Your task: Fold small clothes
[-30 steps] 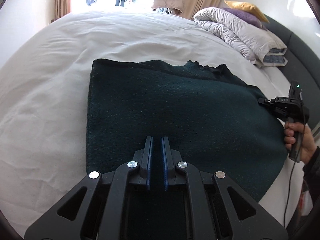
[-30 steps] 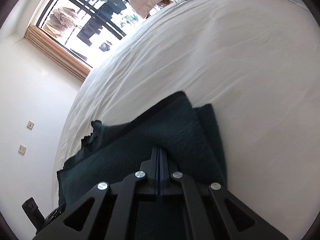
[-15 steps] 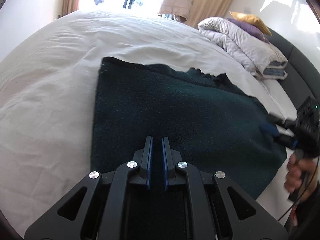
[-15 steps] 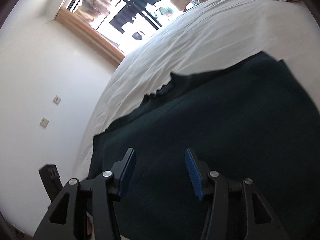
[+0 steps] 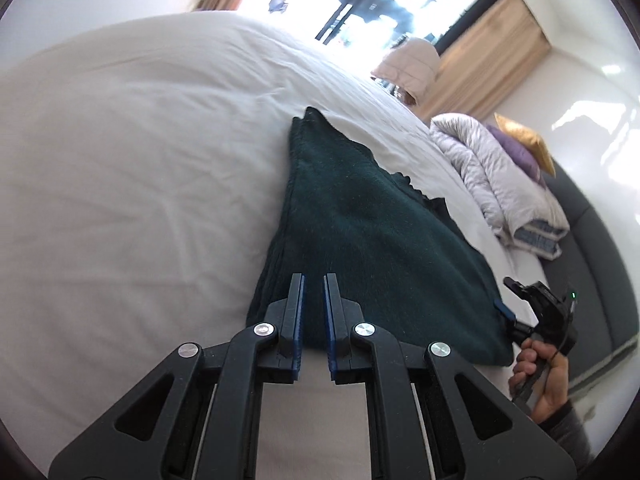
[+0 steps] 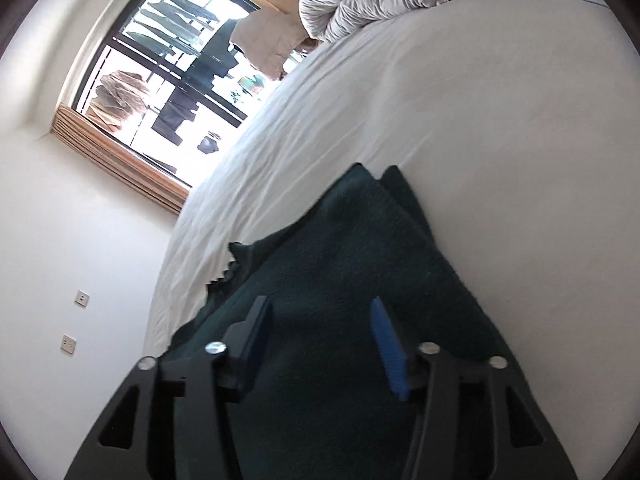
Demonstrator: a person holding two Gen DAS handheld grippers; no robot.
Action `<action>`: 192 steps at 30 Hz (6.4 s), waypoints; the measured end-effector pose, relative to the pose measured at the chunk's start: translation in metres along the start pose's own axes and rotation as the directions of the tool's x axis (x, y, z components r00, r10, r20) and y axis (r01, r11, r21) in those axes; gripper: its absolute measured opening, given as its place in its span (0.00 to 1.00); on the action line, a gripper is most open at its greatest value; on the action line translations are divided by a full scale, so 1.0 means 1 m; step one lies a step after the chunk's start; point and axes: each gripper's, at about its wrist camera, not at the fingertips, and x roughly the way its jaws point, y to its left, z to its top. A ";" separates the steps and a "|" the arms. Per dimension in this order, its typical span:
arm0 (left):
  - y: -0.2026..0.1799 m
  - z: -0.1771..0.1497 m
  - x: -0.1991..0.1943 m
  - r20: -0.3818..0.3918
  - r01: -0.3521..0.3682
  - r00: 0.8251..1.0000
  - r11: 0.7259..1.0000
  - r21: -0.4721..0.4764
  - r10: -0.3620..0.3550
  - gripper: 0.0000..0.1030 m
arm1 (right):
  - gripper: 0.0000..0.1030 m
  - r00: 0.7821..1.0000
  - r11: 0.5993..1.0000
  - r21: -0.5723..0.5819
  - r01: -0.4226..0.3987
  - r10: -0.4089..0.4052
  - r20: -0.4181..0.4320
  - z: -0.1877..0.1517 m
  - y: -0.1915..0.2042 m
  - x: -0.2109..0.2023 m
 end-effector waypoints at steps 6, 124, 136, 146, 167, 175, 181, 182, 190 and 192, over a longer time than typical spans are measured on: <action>0.005 -0.035 -0.012 -0.037 0.071 0.996 0.975 -0.212 -0.081 0.13 | 0.59 0.962 0.963 -0.122 -0.239 0.218 -0.164 -0.031 0.079 0.022; 0.036 -0.001 0.013 0.035 0.203 0.979 0.920 -0.334 -0.203 0.13 | 0.00 0.933 0.983 -0.143 -0.116 0.058 -0.355 -0.059 0.065 0.117; 0.060 0.087 0.027 -0.122 0.116 0.981 0.955 -0.272 -0.154 0.70 | 0.00 0.931 0.985 -0.137 -0.107 0.050 -0.362 -0.057 0.066 0.119; 0.057 0.144 0.101 -0.304 0.171 0.909 0.921 -0.349 -0.284 0.69 | 0.00 0.923 0.985 -0.127 -0.113 0.057 -0.379 -0.053 0.063 0.122; -0.018 0.165 0.093 -0.270 0.134 0.951 0.987 -0.087 -0.153 0.09 | 0.00 0.912 0.985 -0.137 -0.101 0.037 -0.409 -0.053 0.066 0.123; -0.105 0.161 0.098 -0.310 0.142 0.940 0.990 -0.023 -0.142 0.09 | 0.00 0.901 0.983 -0.085 -0.164 0.115 -0.419 -0.050 0.055 0.122; -0.176 0.139 0.126 -0.370 0.120 0.923 0.993 0.020 -0.104 0.09 | 0.18 0.883 0.962 0.028 -0.272 0.262 -0.390 -0.030 0.031 0.096; -0.188 0.134 0.131 -0.377 0.115 0.921 0.993 0.032 -0.095 0.09 | 0.18 0.877 0.957 0.049 -0.284 0.280 -0.390 -0.026 0.024 0.094; -0.263 0.083 0.171 -0.447 0.094 0.893 0.993 0.074 -0.051 0.09 | 0.19 0.844 0.918 0.169 -0.360 0.397 -0.359 -0.008 -0.021 0.077; -0.273 0.074 0.178 -0.456 0.088 0.889 0.993 0.076 -0.044 0.09 | 0.21 0.844 0.910 0.193 -0.367 0.413 -0.342 -0.004 -0.030 0.073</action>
